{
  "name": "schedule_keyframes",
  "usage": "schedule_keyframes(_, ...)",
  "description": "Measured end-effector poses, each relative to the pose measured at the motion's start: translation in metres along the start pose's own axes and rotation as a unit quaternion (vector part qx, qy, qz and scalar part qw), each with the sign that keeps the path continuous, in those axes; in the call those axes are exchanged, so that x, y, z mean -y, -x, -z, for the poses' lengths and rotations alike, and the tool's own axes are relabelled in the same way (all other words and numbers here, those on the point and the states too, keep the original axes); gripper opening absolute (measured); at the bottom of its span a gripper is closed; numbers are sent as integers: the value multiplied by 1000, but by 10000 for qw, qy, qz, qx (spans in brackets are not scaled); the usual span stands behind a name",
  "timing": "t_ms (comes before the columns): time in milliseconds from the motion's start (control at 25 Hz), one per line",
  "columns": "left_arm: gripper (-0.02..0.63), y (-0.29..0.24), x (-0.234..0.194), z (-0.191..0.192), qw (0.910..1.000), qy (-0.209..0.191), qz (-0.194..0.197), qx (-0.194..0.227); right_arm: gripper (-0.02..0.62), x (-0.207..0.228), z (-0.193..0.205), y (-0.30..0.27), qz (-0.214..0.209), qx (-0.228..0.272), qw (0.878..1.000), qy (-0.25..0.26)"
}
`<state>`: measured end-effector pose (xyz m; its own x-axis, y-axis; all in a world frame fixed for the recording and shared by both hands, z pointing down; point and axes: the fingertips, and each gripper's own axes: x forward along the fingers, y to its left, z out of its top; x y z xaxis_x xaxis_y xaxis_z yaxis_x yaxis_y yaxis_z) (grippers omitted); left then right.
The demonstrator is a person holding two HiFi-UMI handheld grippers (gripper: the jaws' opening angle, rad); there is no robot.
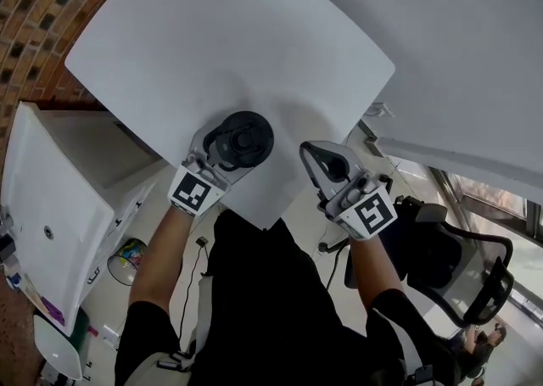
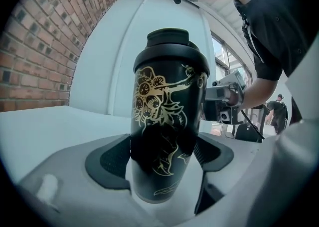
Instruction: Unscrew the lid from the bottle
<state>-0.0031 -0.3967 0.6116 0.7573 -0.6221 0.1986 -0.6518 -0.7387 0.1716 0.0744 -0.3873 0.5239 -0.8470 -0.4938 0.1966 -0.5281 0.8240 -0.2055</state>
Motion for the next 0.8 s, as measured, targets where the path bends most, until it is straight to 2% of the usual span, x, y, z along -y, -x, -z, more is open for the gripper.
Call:
schedule_keyframes(40,405,0,1,0,10000,25,21,2,8,-1,-5,-3,18,85,10000,30)
schedule_keyframes(80,405,0,1,0,10000,38,34,7,98,-4,-9,-6,6,174,9998,50)
schedule_keyframes(120,403,-1,1,0,10000,39,44,8,245,-9,-12,-11,-26,256,9996,66)
schedule_keyframes(160,403,-1,1,0,10000,36,52,5,328,-14,-15,-16,-58,323,9994,95)
schedule_keyframes(240,402,-2,1,0,10000,25,76,-8,398,-23,-17,-27,-112,377,9991,186)
schedule_keyframes(520,399,-1,0,0,9999,27,107,-20,444,-52,-23,-64,-429,398,9967,568)
schedule_keyframes(800,399,-1,0,-1,9999,39,136,12,465,-57,-26,-82,-108,448,9961,756)
